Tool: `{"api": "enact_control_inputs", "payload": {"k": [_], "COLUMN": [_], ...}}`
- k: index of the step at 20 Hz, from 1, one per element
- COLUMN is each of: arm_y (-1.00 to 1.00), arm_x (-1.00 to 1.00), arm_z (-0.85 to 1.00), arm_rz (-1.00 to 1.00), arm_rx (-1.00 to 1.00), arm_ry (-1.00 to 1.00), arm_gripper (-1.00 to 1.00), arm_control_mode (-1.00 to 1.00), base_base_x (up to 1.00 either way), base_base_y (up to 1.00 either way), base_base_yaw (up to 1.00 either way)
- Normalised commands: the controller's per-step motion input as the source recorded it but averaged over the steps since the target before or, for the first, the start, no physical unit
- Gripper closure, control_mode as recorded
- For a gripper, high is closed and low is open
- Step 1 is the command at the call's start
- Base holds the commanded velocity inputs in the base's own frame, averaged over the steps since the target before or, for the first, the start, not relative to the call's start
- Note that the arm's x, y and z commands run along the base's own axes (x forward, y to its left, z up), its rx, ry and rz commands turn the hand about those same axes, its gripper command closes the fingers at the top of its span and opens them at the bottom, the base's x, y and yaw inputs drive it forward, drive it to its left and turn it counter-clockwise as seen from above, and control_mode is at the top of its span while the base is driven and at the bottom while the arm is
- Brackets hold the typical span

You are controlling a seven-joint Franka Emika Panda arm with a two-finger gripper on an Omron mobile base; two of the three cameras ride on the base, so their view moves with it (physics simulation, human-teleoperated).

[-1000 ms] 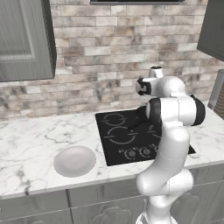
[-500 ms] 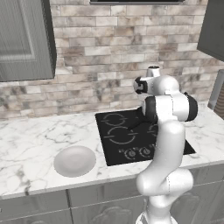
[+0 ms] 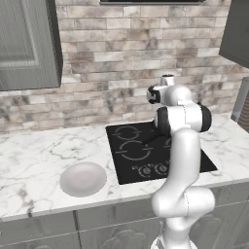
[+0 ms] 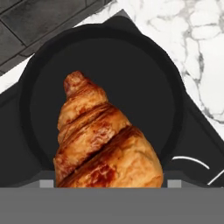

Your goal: Pick the croissant and place it on the pan. Then turn on the stove to warm the croissant.

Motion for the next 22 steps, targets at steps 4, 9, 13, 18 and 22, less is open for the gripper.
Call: {"api": "enact_control_inputs", "payload": {"k": [4, 9, 13, 18, 22], "arm_y": [-0.06, -0.11, -0.13, -0.05, 0.0], "arm_x": [0.26, 0.19, 0.1, 0.0, 0.0], "arm_z": [-0.23, -0.3, -0.23, -0.08, -0.09], "arm_rz": [-0.01, -0.01, 0.0, 0.0, -0.01], "arm_rx": [0.0, 0.02, 0.06, 0.05, 0.01], "arm_ry": [0.08, 0.08, 0.01, 0.0, 0.0], "arm_gripper": [1.0, 1.0, 1.0, 1.0, 1.0], "arm_control_mode": [-1.0, -1.0, -1.0, -1.0, -1.0], "base_base_x": [0.0, 0.0, 0.0, 0.0, 0.0], "base_base_y": [0.0, 0.0, 0.0, 0.0, 0.0], "base_base_yaw": [0.0, 0.0, 0.0, 0.0, 0.0]}}
